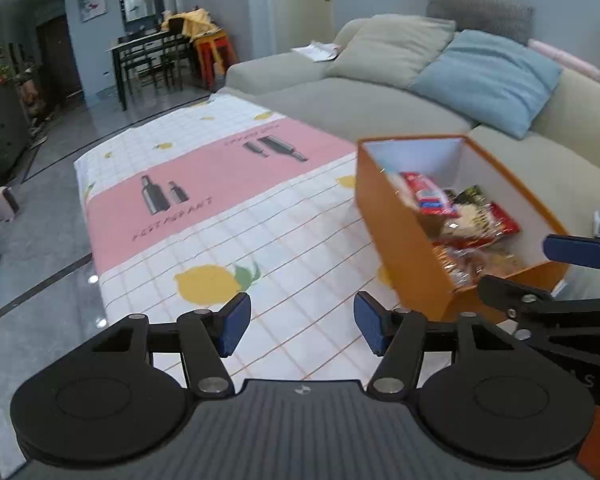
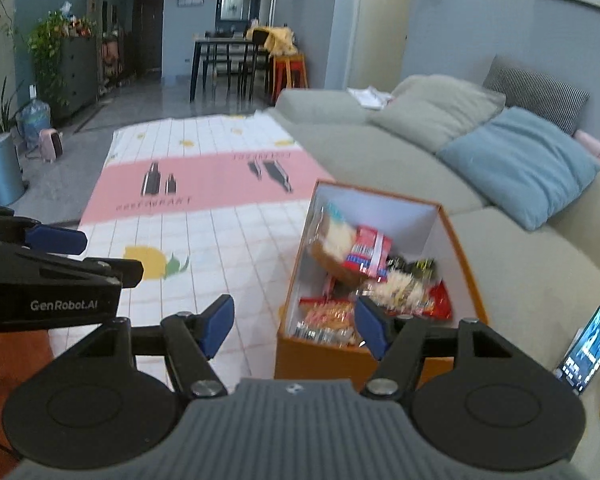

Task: Organize snacks

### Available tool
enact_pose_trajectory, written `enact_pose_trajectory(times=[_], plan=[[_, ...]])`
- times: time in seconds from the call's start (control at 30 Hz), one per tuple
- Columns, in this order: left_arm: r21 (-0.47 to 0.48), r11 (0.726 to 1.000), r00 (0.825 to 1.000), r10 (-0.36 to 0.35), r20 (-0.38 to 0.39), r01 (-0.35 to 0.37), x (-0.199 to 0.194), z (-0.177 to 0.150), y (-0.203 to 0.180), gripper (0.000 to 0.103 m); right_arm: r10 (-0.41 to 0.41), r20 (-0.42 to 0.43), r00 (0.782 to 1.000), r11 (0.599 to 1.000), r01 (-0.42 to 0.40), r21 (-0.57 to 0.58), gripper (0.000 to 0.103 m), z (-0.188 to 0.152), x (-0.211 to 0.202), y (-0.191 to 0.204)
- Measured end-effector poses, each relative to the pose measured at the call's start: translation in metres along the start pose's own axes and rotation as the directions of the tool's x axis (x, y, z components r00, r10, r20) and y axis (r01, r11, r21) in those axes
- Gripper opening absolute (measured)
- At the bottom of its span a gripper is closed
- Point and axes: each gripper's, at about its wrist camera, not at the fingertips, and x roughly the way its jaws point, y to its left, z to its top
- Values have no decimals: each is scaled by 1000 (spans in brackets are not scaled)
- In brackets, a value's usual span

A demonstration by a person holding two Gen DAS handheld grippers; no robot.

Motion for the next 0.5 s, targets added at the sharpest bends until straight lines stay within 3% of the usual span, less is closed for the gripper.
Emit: enact_pose_trajectory(times=[0.5], plan=[[-12,1000,997,10,-78,-11,17,-4,-3,75,-18,-89,996,998,23,60,66,-9,28,-10]])
